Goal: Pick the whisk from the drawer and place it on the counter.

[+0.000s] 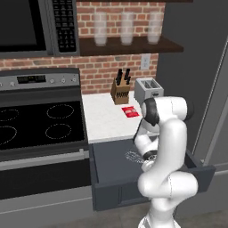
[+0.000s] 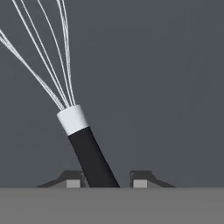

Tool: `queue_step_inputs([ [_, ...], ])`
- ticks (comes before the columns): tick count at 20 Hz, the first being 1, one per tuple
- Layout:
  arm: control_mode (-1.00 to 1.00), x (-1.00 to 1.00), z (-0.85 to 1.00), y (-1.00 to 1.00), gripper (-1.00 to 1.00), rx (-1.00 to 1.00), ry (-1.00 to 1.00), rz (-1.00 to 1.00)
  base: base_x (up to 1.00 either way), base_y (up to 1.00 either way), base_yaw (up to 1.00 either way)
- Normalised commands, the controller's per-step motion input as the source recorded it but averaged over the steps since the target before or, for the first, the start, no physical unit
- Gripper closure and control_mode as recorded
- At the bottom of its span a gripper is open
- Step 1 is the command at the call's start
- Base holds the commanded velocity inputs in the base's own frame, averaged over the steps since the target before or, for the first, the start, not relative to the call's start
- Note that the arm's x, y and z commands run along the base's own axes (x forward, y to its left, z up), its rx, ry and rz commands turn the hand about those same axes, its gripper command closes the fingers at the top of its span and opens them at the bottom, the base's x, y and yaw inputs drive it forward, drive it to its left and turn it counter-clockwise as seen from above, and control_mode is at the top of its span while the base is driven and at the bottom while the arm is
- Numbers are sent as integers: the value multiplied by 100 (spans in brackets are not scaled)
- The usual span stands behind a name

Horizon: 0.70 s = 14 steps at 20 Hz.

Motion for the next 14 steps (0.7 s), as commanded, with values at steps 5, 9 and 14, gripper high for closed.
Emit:
queue_step_inputs([
  [5,-100,-30,43,0,100,1,0,20,0,0,0],
  [9,-100,0,98,0,100,2,-4,24,0,0,0],
  [14,-100,0,100,0,100,0,-11,27,0,0,0],
])
